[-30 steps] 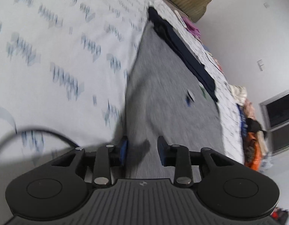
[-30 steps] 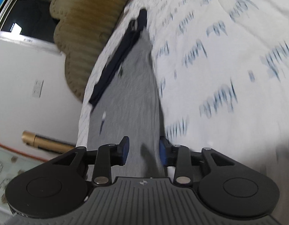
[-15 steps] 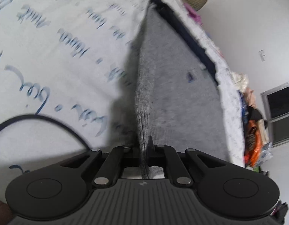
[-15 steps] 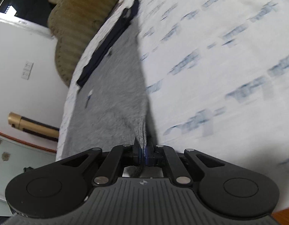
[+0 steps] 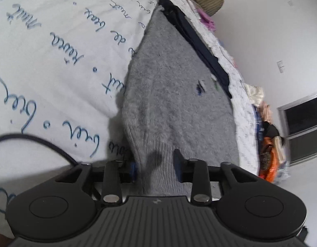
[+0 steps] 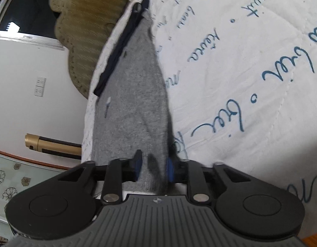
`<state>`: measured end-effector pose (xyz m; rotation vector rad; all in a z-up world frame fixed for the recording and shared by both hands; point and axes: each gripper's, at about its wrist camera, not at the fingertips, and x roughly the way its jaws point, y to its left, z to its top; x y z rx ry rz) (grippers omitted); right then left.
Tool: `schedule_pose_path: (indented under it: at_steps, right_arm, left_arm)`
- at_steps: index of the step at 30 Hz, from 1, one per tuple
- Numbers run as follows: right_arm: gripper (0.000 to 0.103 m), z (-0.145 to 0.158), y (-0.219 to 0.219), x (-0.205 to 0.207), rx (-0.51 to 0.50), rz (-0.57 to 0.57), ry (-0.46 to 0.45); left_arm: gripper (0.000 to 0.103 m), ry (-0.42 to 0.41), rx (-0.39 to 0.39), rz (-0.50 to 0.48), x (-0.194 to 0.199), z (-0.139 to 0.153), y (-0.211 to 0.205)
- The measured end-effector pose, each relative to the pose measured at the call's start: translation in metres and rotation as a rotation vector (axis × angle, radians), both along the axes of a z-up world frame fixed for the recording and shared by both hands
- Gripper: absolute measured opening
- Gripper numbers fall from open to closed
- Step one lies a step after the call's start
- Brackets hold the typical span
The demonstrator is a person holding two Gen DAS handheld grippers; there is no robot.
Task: Fold small clothes
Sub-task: 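Lift the side edge and fold it over the sweater body with both tools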
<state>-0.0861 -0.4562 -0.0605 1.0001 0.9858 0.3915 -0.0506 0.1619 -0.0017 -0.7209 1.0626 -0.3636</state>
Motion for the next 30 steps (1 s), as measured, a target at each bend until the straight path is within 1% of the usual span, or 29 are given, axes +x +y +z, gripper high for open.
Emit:
schedule_pose_path:
  at_steps: [1, 2, 3, 5, 8, 11, 15, 17, 19, 21, 23, 25, 30]
  right_arm:
    - [0.006, -0.001, -0.001, 0.001, -0.006, 0.005, 0.015]
    - [0.006, 0.000, -0.001, 0.000, -0.003, 0.015, 0.000]
    - [0.007, 0.004, 0.000, -0.001, -0.013, 0.024, -0.021]
    - [0.007, 0.014, 0.004, 0.000, -0.020, 0.034, -0.053]
    - [0.007, 0.030, 0.003, 0.008, 0.039, 0.019, -0.107]
    - [0.007, 0.050, 0.000, 0.025, 0.126, 0.006, -0.178]
    - [0.007, 0.074, -0.011, 0.057, 0.225, -0.046, -0.280]
    - [0.007, 0.083, -0.017, 0.079, 0.242, -0.071, -0.323]
    - [0.007, 0.090, -0.021, 0.106, 0.250, -0.088, -0.362]
    - [0.007, 0.093, -0.025, 0.136, 0.264, -0.106, -0.381]
    - [0.007, 0.094, -0.029, 0.169, 0.271, -0.118, -0.389]
    - [0.007, 0.092, -0.030, 0.203, 0.271, -0.125, -0.379]
    - [0.007, 0.083, -0.029, 0.291, 0.234, -0.137, -0.350]
  left_arm:
    - [0.005, -0.005, 0.061, -0.011, 0.002, 0.003, -0.004]
    - [0.005, -0.016, 0.089, -0.026, 0.003, 0.007, -0.007]
    - [0.005, -0.022, 0.086, -0.039, 0.004, 0.010, -0.008]
    - [0.005, -0.050, 0.066, -0.058, 0.007, 0.021, -0.009]
    - [0.005, -0.106, 0.015, -0.061, 0.017, 0.044, -0.006]
    - [0.005, -0.176, -0.040, -0.060, 0.032, 0.070, -0.004]
    - [0.005, -0.253, -0.100, -0.026, 0.067, 0.095, 0.003]
    - [0.005, -0.279, -0.114, -0.013, 0.090, 0.105, 0.002]
    - [0.005, -0.310, -0.104, -0.011, 0.116, 0.112, -0.002]
    - [0.005, -0.324, -0.094, -0.007, 0.145, 0.117, -0.007]
    - [0.005, -0.333, -0.088, -0.007, 0.176, 0.120, -0.013]
    - [0.005, -0.333, -0.067, -0.005, 0.208, 0.120, -0.020]
    - [0.005, -0.333, -0.016, -0.005, 0.286, 0.112, -0.039]
